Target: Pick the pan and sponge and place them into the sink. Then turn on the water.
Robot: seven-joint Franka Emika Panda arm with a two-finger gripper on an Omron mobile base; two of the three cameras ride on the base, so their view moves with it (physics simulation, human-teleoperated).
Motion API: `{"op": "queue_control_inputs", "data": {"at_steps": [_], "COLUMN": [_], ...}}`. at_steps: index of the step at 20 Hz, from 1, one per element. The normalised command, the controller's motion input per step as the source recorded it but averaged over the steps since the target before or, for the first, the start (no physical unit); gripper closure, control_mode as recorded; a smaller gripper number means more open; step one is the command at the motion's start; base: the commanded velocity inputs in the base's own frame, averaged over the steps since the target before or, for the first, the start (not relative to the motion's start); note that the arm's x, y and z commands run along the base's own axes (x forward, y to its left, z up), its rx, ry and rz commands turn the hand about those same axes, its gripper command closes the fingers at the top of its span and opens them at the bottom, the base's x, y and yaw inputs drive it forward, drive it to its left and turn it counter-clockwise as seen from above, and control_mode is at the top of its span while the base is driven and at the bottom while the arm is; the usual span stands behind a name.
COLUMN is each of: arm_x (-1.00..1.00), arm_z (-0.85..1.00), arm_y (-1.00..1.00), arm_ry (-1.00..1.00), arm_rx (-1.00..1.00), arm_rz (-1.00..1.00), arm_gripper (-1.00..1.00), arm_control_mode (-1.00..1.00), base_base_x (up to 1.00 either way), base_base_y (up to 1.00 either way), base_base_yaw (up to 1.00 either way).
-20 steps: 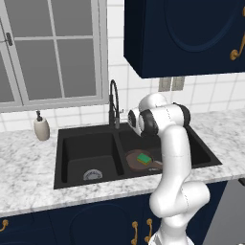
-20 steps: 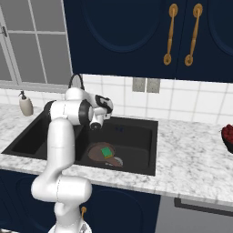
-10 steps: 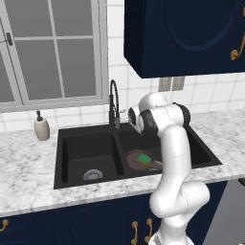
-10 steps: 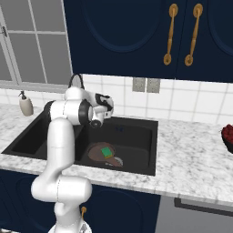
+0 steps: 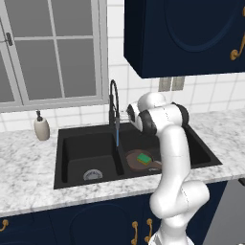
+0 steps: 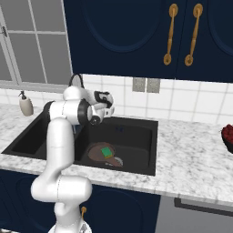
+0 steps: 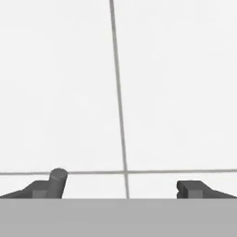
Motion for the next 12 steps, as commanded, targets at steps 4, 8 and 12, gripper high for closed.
{"op": "queue_control_inputs", "data": {"at_steps": [4, 8, 12], "arm_x": [0.0, 0.0, 0.0], "arm_z": [-0.18, -0.14, -0.12], "arm_y": [-1.0, -1.0, -1.0], "arm_ry": [0.06, 0.06, 0.05], "arm_rx": [0.03, 0.05, 0.08], "arm_rz": [-0.04, -0.01, 0.0], "arm_gripper": [-1.0, -1.0, -1.0], "arm_control_mode": [-1.0, -1.0, -1.0], "base_base_x": [0.0, 0.0, 0.0], "base_base_y": [0.0, 0.0, 0.0], "base_base_yaw": [0.0, 0.0, 0.0]}}
